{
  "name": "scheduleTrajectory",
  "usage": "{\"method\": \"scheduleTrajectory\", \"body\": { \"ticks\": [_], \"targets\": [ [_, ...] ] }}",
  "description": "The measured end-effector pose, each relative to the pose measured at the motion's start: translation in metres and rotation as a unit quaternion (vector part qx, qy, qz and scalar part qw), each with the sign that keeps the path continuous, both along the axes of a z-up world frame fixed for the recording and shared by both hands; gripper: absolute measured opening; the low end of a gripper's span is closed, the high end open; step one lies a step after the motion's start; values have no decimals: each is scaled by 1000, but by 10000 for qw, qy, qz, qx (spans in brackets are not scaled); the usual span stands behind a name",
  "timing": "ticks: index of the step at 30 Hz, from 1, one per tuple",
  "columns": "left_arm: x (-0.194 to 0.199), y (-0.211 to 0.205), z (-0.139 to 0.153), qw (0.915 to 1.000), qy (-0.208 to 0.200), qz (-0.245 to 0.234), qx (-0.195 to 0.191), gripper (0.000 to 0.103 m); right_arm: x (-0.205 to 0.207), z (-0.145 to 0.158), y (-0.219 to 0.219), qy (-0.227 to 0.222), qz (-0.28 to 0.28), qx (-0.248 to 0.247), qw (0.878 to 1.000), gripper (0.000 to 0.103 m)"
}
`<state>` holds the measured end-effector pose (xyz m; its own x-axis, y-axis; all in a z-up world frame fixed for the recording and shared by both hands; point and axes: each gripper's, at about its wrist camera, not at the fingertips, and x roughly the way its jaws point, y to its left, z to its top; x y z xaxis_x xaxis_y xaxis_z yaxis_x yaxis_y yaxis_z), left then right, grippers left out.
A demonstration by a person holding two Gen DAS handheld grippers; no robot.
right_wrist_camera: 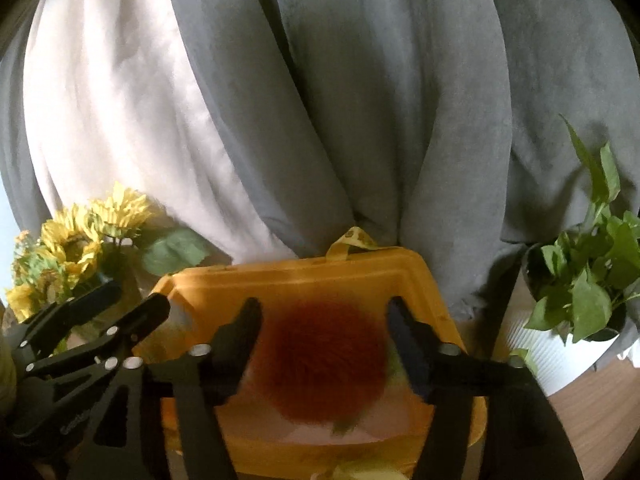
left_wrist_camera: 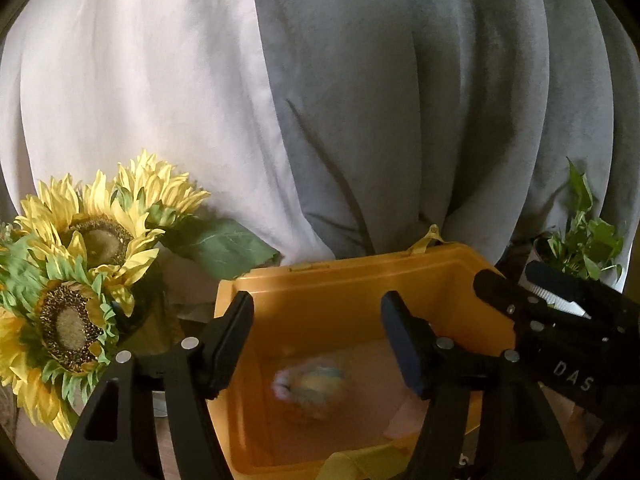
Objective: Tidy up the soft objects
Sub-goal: 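Open both tools to drop the cloth bundle and pompom into the crate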
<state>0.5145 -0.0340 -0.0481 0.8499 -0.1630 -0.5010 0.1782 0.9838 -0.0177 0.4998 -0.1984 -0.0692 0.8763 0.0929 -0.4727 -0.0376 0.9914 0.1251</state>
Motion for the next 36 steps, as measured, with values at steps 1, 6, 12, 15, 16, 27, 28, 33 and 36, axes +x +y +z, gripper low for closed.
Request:
{"method": "scheduleTrajectory", "body": {
  "ticks": [1, 6, 12, 15, 16, 27, 28, 33, 36],
  "targets": [
    [0, 0, 0, 10000, -6, 1, 11, 66, 0, 1, 0, -26, -26, -17, 10000, 70],
    [-11, -2, 6, 9999, -119, -15, 91, 76, -5, 7, -5, -66, -146, -7, 9999, 70],
    [-29, -2, 19, 9996, -252, 35, 129, 83, -21, 14, -9, -97, -222, 42, 9997, 70],
    [-41, -1, 26, 9994, -328, 52, 111, 85, -32, 20, -9, -140, -242, 41, 9996, 70],
    [-46, -1, 30, 9993, -362, 44, 110, 85, -35, 21, -10, -151, -245, 45, 9996, 70],
    [-100, 3, 50, 9978, -617, 130, 201, 85, -85, 41, -11, -344, -234, 111, 9991, 73],
    [-104, 4, 52, 9977, -630, 133, 202, 85, -90, 43, -11, -372, -242, 101, 9990, 73],
    [-127, 5, 60, 9972, -704, 160, 197, 85, -115, 49, -8, -448, -217, 74, 9987, 73],
    [-139, 5, 64, 9970, -736, 164, 193, 85, -129, 52, -8, -502, -226, 81, 9984, 73]
  ]
}}
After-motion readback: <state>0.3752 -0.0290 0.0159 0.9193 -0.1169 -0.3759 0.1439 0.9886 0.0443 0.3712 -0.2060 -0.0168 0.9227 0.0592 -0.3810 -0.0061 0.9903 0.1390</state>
